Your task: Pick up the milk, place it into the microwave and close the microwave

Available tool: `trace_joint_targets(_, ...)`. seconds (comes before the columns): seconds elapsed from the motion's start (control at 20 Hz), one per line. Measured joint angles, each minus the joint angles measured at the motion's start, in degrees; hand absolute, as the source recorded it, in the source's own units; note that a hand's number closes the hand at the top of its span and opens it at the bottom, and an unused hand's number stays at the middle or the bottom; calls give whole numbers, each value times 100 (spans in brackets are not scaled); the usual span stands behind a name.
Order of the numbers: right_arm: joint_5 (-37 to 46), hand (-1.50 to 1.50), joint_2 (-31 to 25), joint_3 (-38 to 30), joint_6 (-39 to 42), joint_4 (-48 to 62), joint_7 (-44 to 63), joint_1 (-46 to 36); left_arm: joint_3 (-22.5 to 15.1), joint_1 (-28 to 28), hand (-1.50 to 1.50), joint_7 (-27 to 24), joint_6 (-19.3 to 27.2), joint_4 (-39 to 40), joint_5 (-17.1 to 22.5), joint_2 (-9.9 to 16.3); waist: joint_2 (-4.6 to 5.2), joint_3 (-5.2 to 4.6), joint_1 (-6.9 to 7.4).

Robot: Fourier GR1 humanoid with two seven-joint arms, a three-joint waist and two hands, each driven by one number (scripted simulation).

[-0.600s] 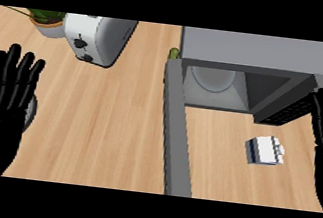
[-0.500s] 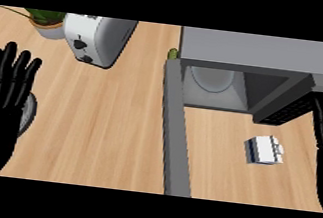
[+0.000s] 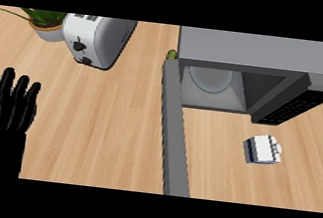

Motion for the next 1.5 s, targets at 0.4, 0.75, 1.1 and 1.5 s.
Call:
trace_joint_targets(0.4, -41, -150, 159, -148, 324, 290, -447, 608, -441, 1216, -150, -826, -107, -188, 226, -70, -3, 1, 19)
trace_joint_targets(0.75, 121, -150, 324, -217, 451, 1068, -989, 655, -685, 1865, -150, -1571, -309, 44, 304, -27, 0, 1, 27)
trace_joint_targets(1.1, 327, -150, 424, -314, 410, 2233, -1607, 279, -868, 2504, -150, -2068, -476, -43, 333, 36, 2, 2, 51)
trace_joint_targets(1.5, 596, -150, 462, -702, -57, 3683, -2415, -264, -1024, 2976, -150, -2498, -604, -85, 340, 102, 4, 3, 58)
